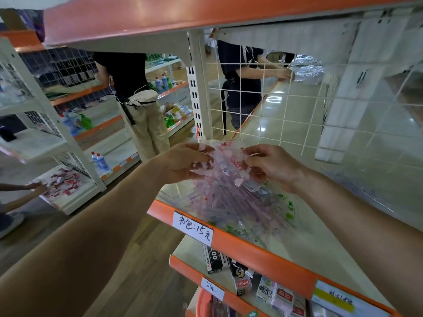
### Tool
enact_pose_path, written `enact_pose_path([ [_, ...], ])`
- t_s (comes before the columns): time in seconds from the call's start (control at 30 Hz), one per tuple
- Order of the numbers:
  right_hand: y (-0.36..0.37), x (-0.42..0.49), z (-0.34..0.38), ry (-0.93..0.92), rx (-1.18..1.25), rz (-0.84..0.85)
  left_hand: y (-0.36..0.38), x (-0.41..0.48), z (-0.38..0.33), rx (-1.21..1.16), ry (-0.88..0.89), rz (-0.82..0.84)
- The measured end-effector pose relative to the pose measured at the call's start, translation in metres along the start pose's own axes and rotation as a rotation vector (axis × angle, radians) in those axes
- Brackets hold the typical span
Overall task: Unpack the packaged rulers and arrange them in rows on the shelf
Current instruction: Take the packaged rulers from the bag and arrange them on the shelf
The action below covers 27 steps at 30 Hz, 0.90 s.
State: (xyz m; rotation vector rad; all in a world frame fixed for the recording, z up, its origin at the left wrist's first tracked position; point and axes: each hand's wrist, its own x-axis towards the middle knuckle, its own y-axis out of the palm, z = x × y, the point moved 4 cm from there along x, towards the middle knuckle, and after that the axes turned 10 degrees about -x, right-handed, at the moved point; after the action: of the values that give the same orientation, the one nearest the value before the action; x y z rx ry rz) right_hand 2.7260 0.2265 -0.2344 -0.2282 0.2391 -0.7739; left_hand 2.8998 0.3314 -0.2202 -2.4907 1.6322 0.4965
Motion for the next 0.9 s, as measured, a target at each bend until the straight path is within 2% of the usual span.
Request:
enact_pose_path([
  [0.13, -0.004, -0.005, 0.005, -0.029, 0.020, -0.047, 0.003, 0.000, 0.000, -0.025, -0.007, -0.026],
  [0.3, -0.012, -0.010, 0.008, -0.004, 0.084, -0.073, 0.013, 0.001, 0.000, -0.118, -0.053, 0.044],
  [0.5, -0.030, -0.017, 0.005, -0.044, -0.081, -0.208, 0.030, 0.002, 0.003, -0.014, -0.122, 0.080],
  [0.7, -0.025, -0.030, 0.004, -0.005, 0.043, -0.043, 0.058, 0.001, 0.001, -0.052, -0.079, 0.175],
  [0.8, -0.040, -0.034, 0.000, 0.009, 0.047, -0.168, 0.063, 0.001, 0.003, -0.055, -0.052, 0.159],
  [0.9, -0.067, -0.042, -0.005, 0.050, 0.223, -0.331, 0.067, 0.003, 0.003, -0.078, -0.031, 0.141],
])
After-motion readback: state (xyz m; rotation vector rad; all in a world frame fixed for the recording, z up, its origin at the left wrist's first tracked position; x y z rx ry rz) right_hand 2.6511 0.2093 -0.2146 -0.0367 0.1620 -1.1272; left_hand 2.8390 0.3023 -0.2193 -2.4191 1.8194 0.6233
